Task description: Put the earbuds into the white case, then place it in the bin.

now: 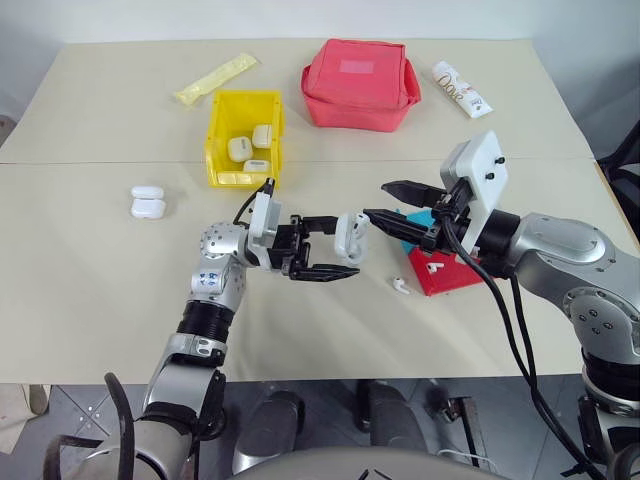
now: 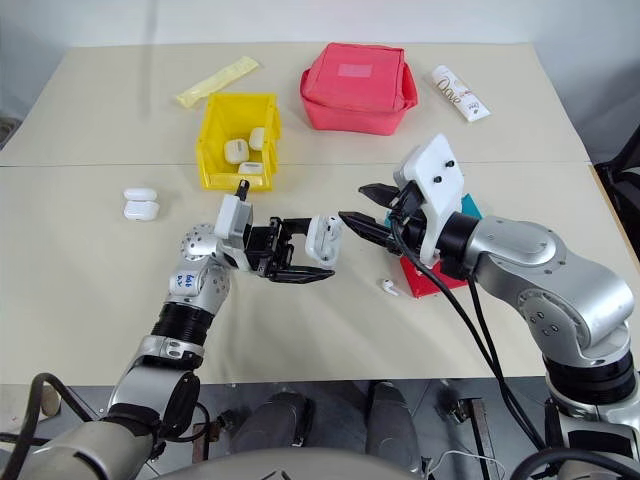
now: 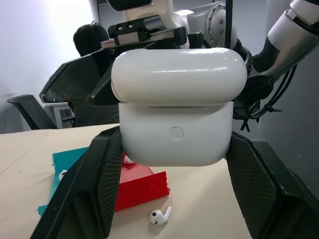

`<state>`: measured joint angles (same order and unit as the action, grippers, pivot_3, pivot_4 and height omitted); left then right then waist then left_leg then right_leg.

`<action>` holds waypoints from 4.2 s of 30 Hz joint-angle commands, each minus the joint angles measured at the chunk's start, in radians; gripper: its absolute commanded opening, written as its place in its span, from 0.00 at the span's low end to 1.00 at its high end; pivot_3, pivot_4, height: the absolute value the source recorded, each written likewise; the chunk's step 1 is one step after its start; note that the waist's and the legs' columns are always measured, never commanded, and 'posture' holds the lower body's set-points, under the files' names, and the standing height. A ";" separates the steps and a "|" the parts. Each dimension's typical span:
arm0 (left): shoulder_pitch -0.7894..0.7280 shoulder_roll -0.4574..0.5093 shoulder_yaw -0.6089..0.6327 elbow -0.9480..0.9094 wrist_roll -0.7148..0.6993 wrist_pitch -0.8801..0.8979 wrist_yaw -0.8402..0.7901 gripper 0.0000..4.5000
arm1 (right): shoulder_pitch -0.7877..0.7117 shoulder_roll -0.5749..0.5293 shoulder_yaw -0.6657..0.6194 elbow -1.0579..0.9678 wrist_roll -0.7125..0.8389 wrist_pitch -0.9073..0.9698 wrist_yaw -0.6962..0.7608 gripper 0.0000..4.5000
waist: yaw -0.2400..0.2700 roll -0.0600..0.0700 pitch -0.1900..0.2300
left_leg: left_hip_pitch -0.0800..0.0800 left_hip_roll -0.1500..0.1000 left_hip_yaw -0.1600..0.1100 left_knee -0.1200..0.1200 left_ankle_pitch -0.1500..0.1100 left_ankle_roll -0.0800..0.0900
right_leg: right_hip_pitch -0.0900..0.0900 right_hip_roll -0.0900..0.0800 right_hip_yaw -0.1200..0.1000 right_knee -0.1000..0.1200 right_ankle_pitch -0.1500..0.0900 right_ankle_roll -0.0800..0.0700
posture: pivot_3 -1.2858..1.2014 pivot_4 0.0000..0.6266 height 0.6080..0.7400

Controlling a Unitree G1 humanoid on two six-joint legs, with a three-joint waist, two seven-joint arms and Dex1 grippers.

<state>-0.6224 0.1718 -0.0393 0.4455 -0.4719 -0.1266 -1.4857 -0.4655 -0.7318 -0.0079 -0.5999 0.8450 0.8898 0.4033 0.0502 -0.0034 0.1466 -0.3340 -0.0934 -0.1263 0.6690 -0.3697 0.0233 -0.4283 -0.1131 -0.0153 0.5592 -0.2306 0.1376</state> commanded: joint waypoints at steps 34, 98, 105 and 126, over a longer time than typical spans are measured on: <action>-0.044 -0.025 -0.005 0.036 0.010 -0.035 0.019 0.61 | -0.046 0.023 -0.040 -0.085 0.041 0.069 -0.014 0.54 | -0.001 0.000 0.000 | 0.000 0.000 0.000 0.000 0.000 0.000 | 0.000 0.000 0.000 0.000 0.000 0.000 | 0.52 0.24 1.00; 0.104 0.077 0.040 -0.093 -0.009 -0.020 0.057 0.61 | 1.130 -0.121 -1.144 -0.326 -0.014 0.025 0.476 0.99 | 0.028 -0.001 0.000 | 0.002 0.000 0.002 -0.001 0.000 0.001 | 0.002 0.000 0.003 -0.002 0.001 0.001 | 0.52 0.24 1.00; 0.142 0.087 0.034 -0.158 -0.013 0.007 0.095 0.61 | 1.120 -0.184 -1.153 -0.350 -0.014 0.065 0.453 0.99 | 0.032 -0.001 0.000 | 0.002 0.000 0.002 0.000 0.000 0.001 | 0.002 0.000 0.003 -0.003 0.001 0.001 | 0.52 0.24 1.00; 0.235 0.086 -0.015 -0.303 -0.014 0.027 0.133 0.61 | 0.752 -0.626 -0.548 -0.030 -0.302 -0.128 0.553 0.58 | 0.030 -0.001 0.000 | 0.001 0.000 0.003 0.001 0.000 0.001 | 0.002 -0.001 0.001 -0.003 0.001 0.001 | 0.52 0.24 1.00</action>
<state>-0.3896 0.2555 -0.0478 0.1918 -0.4671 -0.0972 -1.3523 0.3105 -1.3283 -0.5995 -0.6630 0.5875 0.8235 0.9231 0.0798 -0.0043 0.1466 -0.3327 -0.0932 -0.1233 0.6698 -0.3701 0.0240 -0.4269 -0.1137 -0.0140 0.5561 -0.2300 0.1383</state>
